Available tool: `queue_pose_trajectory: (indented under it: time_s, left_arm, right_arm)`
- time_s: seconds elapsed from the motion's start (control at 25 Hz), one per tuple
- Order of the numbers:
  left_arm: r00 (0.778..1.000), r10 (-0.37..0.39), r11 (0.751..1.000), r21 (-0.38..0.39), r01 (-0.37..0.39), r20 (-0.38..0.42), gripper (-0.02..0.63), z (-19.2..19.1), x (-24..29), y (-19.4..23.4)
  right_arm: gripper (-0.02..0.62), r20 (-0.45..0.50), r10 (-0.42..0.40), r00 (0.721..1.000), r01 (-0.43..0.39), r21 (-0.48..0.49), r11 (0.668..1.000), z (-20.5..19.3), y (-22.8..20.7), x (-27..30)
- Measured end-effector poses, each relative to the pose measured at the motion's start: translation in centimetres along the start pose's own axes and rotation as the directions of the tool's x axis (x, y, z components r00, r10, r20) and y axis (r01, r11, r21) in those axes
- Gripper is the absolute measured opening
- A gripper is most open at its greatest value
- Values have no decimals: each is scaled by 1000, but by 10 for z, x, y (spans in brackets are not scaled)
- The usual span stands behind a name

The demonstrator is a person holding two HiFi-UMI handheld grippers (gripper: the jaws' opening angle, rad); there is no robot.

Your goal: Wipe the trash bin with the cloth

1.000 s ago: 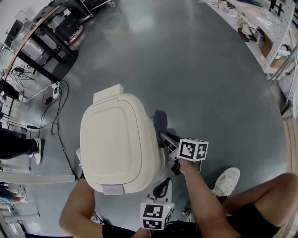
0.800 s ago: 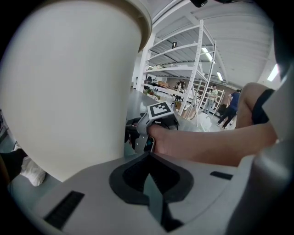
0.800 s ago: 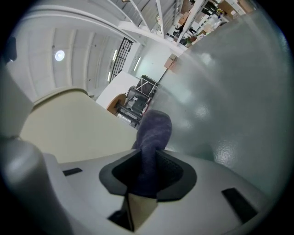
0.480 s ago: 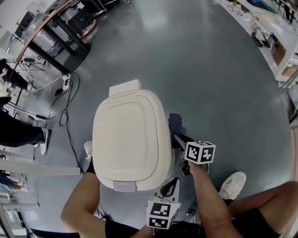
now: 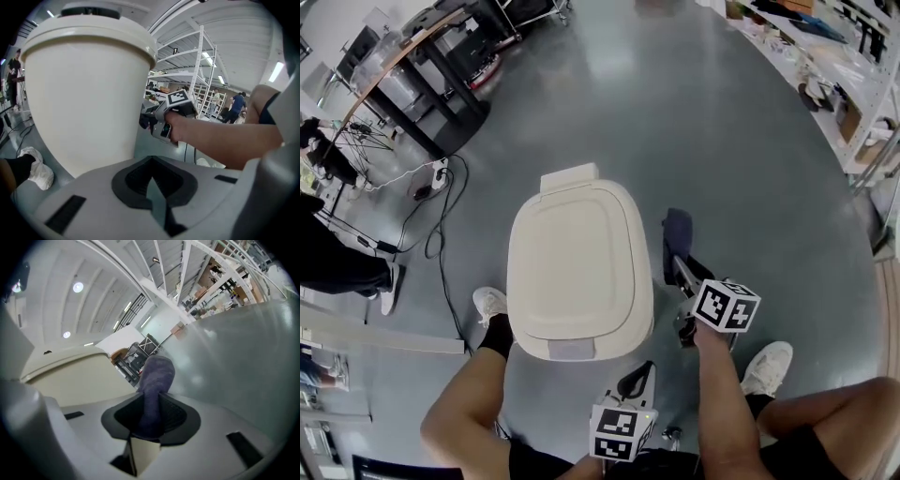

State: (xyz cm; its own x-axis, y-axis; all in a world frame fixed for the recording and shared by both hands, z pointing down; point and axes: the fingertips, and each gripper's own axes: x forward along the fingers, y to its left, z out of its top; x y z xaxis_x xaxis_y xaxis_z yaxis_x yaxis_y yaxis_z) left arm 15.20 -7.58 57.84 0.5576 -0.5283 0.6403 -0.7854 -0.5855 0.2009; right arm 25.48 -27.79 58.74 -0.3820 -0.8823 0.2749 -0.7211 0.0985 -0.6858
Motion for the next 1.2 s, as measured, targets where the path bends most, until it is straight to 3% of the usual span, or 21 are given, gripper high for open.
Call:
queue_pose_trajectory:
  time_s: [0.24,0.44,0.76,1.0,1.2]
  left_arm:
    - [1000,-16,1000,25,15,27,-3,-14,-50,14]
    - [998,-21,1000,-5,21,54,-3,-35,-97,26]
    - [988,72,997,5,-74,140,-3,-38,-204,67]
    - [971,130,988,-111,-110,199,-3,-6,-303,120]
    - [928,198,979,-116,-170,314,-3,53,-378,152]
  right_arm:
    - [100,139,-44,989,50,-38,998,19,38,-57]
    - [100,297,-102,950,137,-99,986,43,77,-127]
    - [100,432,-38,901,174,-280,944,58,225,-220]
    - [100,398,102,912,95,-445,890,35,345,-228]
    - [100,327,139,935,32,-469,883,-12,386,-223]
